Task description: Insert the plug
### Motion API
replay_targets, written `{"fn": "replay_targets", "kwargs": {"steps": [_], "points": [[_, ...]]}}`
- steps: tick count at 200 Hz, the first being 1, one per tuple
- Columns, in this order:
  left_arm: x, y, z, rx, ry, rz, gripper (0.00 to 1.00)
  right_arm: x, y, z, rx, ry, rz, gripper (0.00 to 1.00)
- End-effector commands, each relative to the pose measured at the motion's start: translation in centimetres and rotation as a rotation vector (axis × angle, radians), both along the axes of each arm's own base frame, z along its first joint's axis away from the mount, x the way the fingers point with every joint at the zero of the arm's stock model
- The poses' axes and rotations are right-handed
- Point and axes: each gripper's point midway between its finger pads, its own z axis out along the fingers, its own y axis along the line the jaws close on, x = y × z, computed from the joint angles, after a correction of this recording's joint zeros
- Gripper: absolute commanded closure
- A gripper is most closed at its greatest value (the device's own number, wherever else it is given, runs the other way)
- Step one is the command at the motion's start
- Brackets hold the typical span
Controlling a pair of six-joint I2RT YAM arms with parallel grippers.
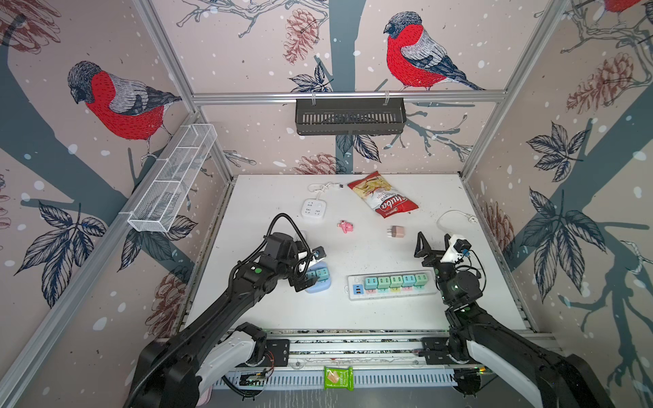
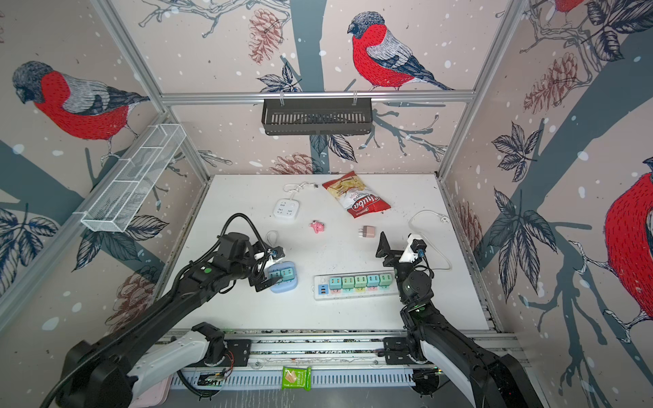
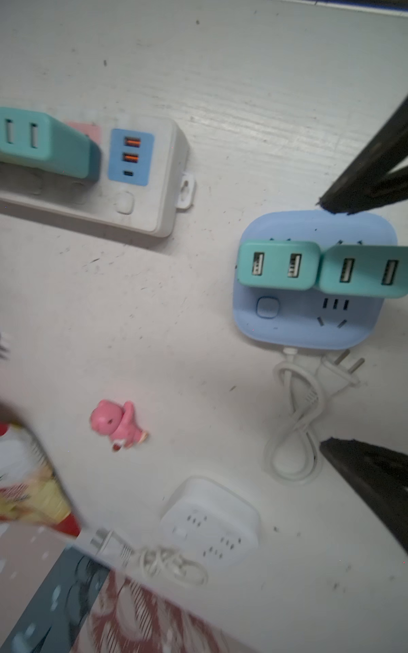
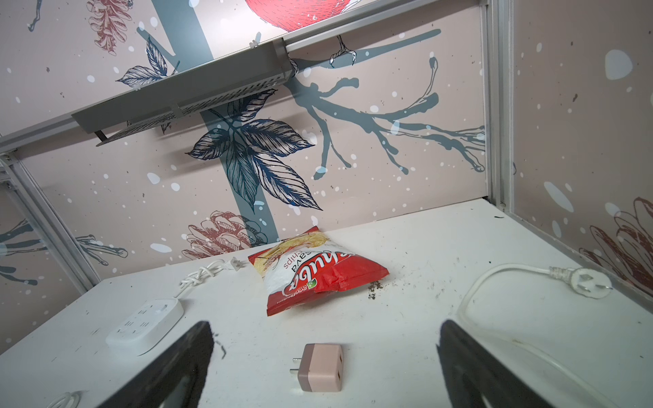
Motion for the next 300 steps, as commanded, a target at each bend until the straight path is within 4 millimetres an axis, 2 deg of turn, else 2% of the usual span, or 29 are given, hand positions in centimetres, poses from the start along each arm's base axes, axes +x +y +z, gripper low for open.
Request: {"fn": "replay_targets", "kwargs": {"steps": [1, 18, 33, 49, 63, 67, 72, 99, 129, 134, 154, 178, 191, 211, 241, 300], "points": [[3.0, 0.6, 7.7, -0.185, -0.262, 0.160, 0.01, -0.2, -0.2, -1.0, 0.008, 0.022, -0.006, 0.00], [5.6, 4.2, 14.8, -0.403, -0.398, 0.477, 0.01, -0.2, -0.2, -1.0, 0.008, 0.023, -0.006, 0.00], [7.6, 7.3, 18.2, -0.517, -0.417, 0.699, 0.01, -0.2, -0.2, -1.1, 0.007, 0.026, -0.006, 0.00], [10.0, 8.6, 19.3, -0.557, -0.338, 0.810, 0.01, -0.2, -0.2, -1.1, 0.007, 0.027, -0.005, 0.00], [12.5, 9.2, 19.2, -0.578, -0.246, 0.887, 0.01, -0.2, -0.2, -1.1, 0.007, 0.026, -0.006, 0.00], [13.2, 9.4, 18.2, -0.568, -0.221, 0.916, 0.01, -0.2, -0.2, -1.1, 0.007, 0.027, -0.006, 0.00], [14.1, 9.6, 18.8, -0.570, -0.226, 0.943, 0.01, -0.2, -0.2, -1.1, 0.006, 0.026, -0.006, 0.00], [18.3, 11.0, 15.8, -0.505, -0.205, 1.129, 0.01, -0.2, -0.2, -1.1, 0.007, 0.027, -0.005, 0.00], [22.6, 10.1, 12.5, -0.446, -0.110, 1.189, 0.01, -0.1, -0.2, -1.1, 0.006, 0.026, -0.005, 0.00], [23.4, 9.9, 11.3, -0.427, -0.086, 1.203, 0.01, -0.1, -0.2, -1.1, 0.007, 0.028, -0.006, 0.00], [26.4, 9.5, 8.5, -0.368, -0.024, 1.269, 0.02, 0.0, -0.1, -1.2, 0.005, 0.034, -0.006, 0.00], [29.1, 9.9, 4.9, -0.258, 0.055, 1.391, 0.03, 0.2, -0.1, -1.2, 0.003, 0.039, -0.007, 0.00], [30.4, 9.3, 3.1, -0.205, 0.108, 1.399, 0.03, 0.2, -0.1, -1.3, 0.002, 0.042, -0.007, 0.00], [31.6, 7.9, -0.3, -0.137, 0.210, 1.377, 0.03, 0.3, -0.1, -1.3, 0.002, 0.043, -0.009, 0.00], [32.9, 6.5, -3.9, -0.060, 0.285, 1.321, 0.04, 0.3, -0.1, -1.3, 0.001, 0.045, -0.007, 0.00], [32.7, 5.1, -9.0, -0.012, 0.392, 1.255, 0.04, 0.4, -0.1, -1.4, 0.000, 0.052, -0.009, 0.00]]}}
